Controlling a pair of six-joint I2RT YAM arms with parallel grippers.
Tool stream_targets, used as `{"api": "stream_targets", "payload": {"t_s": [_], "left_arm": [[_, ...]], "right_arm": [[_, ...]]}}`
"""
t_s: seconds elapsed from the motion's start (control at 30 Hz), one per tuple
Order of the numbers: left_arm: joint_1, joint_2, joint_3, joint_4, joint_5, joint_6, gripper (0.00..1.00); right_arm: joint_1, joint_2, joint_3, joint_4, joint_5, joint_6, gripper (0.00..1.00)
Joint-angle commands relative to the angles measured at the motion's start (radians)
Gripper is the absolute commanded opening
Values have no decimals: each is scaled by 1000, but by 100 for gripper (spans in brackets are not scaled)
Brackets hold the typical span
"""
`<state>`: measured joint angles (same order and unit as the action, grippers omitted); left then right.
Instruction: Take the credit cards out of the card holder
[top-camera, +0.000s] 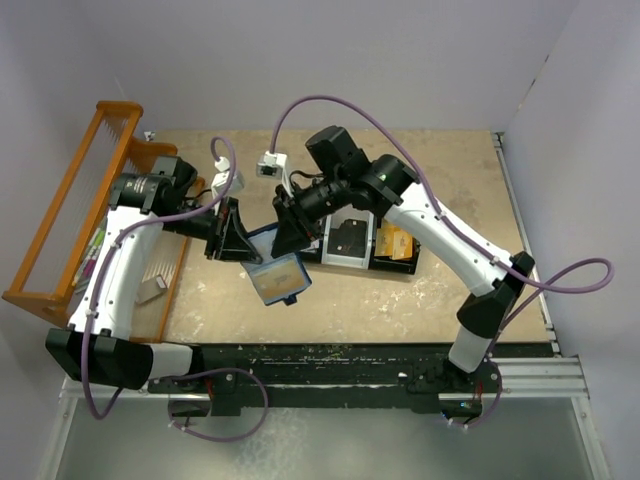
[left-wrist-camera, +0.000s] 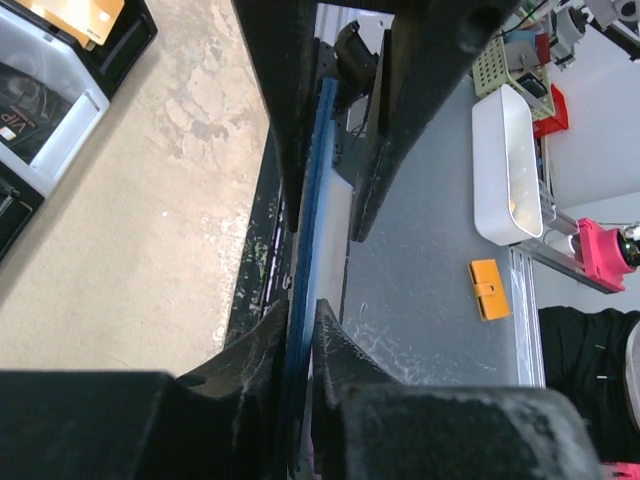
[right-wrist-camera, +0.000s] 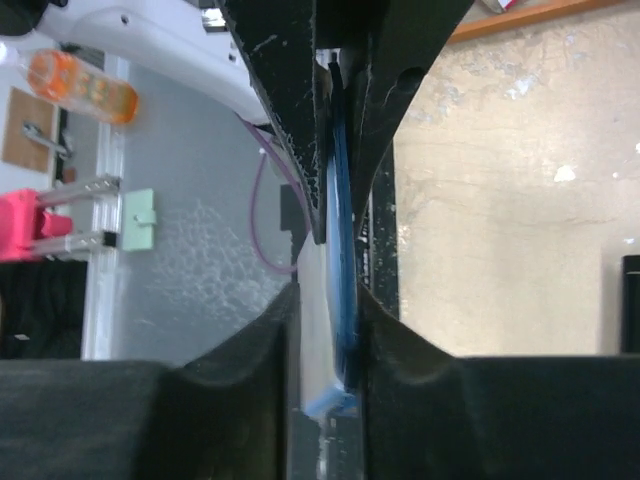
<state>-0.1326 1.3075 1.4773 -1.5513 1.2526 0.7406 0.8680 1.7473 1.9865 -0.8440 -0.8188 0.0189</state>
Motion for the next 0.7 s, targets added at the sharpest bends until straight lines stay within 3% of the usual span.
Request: {"api": "stream_targets", "payload": {"t_s": [0.0, 0.03, 0.1, 0.2, 0.3, 0.37, 0.53, 0.6, 0.67], "left_arm": [[-1, 22, 56, 6, 108, -22, 12], [-1, 27, 57, 7, 124, -36, 9], [1, 33, 55, 24, 167, -79, 3], [13, 25, 47, 89, 237, -182, 0], [43, -3, 25, 172, 309, -283, 0], [48, -30, 4, 266, 307, -390, 2], [48, -143, -75, 552, 247, -673, 11], [48, -175, -112, 632, 246, -737, 24], [48, -190, -113, 618, 246, -719, 41]], "right_arm": [[-11, -44, 17, 122, 12, 59, 39], [-28, -71, -38, 219, 16, 121, 48], [-71, -164, -219, 495, 11, 314, 53], [-93, -375, -585, 1100, 85, 658, 50], [-95, -466, -851, 1469, 225, 895, 41], [-95, -451, -857, 1546, 216, 958, 35], [-87, -388, -790, 1559, 109, 975, 19], [-87, -383, -783, 1557, 98, 966, 4], [-87, -372, -757, 1509, 50, 956, 0]]}}
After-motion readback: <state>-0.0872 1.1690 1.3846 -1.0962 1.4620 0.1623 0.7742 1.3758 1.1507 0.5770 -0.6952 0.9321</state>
